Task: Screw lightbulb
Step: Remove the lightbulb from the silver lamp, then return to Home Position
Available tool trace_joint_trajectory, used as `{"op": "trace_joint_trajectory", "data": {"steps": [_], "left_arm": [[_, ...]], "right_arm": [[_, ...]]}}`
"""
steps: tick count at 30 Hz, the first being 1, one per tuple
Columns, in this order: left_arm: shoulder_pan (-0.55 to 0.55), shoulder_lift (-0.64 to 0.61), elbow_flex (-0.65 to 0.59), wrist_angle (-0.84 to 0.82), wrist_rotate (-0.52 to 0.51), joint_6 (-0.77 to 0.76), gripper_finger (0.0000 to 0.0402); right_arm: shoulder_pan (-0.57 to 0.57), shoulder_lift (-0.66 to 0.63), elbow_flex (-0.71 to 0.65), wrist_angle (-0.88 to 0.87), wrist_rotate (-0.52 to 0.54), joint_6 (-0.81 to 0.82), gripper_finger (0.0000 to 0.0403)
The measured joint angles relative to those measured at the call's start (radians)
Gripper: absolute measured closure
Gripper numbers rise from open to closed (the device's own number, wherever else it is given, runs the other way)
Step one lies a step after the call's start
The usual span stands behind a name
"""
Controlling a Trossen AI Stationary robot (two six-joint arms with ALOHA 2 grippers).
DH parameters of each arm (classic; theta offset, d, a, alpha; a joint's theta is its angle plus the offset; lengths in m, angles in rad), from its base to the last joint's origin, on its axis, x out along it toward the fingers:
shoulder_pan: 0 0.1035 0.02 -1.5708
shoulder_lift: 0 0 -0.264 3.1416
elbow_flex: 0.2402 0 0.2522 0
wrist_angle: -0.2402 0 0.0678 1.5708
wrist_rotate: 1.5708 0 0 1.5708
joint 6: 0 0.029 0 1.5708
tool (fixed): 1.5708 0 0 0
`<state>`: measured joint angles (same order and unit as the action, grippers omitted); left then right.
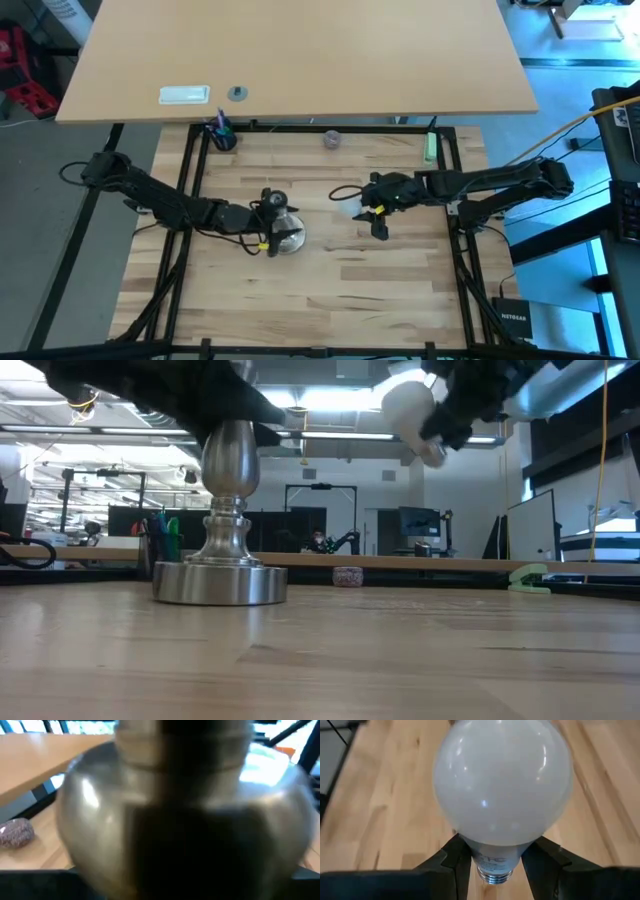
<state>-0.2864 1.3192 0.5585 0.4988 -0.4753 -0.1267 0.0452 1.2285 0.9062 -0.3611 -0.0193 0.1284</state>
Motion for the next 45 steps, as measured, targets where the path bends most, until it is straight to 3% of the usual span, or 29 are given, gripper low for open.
{"op": "trace_joint_trajectory", "data": {"steps": [7, 14, 20, 28, 36, 45], "left_arm": [[-0.008, -0.193, 0.002, -0.301, 0.008, -0.107, 0.0132], [-0.033, -0.402, 0.002, -0.646, 0.095, -0.263, 0.0131], [-0.049, -0.425, 0.002, -0.931, 0.11, -0.417, 0.0131], [-0.049, -0.402, 0.002, -0.986, 0.117, -0.432, 0.0139], [-0.049, -0.402, 0.002, -0.986, 0.125, -0.442, 0.0153], [-0.048, -0.413, 0.026, -0.996, 0.129, -0.44, 0.0153]], "right_arm": [[0.0, 0.0, -0.061, -0.031, -0.027, 0.052, 0.0258], [0.0, 0.035, -0.136, -0.035, -0.062, 0.108, 0.0258], [0.0, 0.166, -0.147, -0.076, -0.086, 0.09, 0.0258], [0.0, 0.325, -0.144, -0.059, 0.003, 0.004, 0.0257], [0.0, 0.364, -0.143, 0.011, 0.043, -0.025, 0.0207], [0.0, 0.321, 0.012, -0.284, 0.01, -0.051, 0.0175]]}}
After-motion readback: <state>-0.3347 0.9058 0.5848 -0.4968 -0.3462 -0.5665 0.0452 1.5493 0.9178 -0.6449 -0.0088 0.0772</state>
